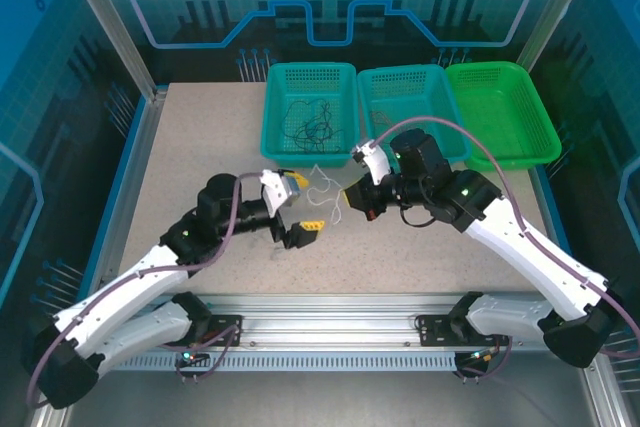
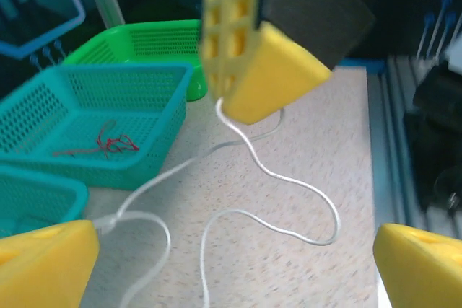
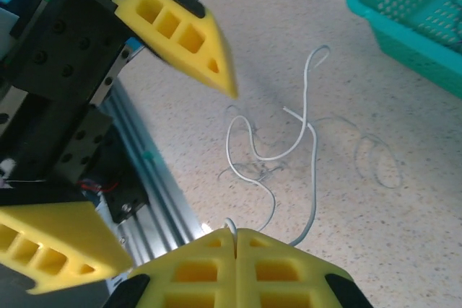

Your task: Untangle the cables

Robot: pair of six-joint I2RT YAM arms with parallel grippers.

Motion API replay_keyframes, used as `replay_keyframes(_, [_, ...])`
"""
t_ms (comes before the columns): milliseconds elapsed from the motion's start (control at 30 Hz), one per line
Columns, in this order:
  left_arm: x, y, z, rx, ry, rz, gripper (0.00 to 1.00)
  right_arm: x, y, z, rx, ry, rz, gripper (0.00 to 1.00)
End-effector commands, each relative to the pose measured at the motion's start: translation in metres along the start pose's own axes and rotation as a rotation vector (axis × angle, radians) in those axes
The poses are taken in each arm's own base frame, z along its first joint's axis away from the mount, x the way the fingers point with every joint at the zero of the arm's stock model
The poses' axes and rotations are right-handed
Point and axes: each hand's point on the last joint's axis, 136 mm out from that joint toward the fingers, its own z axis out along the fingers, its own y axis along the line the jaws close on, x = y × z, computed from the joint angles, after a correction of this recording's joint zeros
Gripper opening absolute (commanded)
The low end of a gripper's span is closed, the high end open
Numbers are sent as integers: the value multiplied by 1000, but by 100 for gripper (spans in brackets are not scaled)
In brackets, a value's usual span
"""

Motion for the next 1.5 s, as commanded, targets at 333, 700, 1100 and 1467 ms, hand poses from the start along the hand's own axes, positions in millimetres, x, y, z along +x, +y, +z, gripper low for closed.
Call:
replay_keyframes(333, [31, 19, 56, -120, 120, 246, 36, -20, 17, -35, -35, -129, -51, 0])
replay_keyframes(700, [84, 39, 35, -311, 202, 14, 0, -42, -82, -146, 330, -599, 343, 0])
replay_keyframes(1100, [22, 36, 24, -273, -39, -97, 0, -42, -109, -129, 168, -612, 467, 1])
replay_keyframes(1467, [-7, 69, -15, -459, -150, -269, 36, 45, -101, 27, 310, -19, 254, 43])
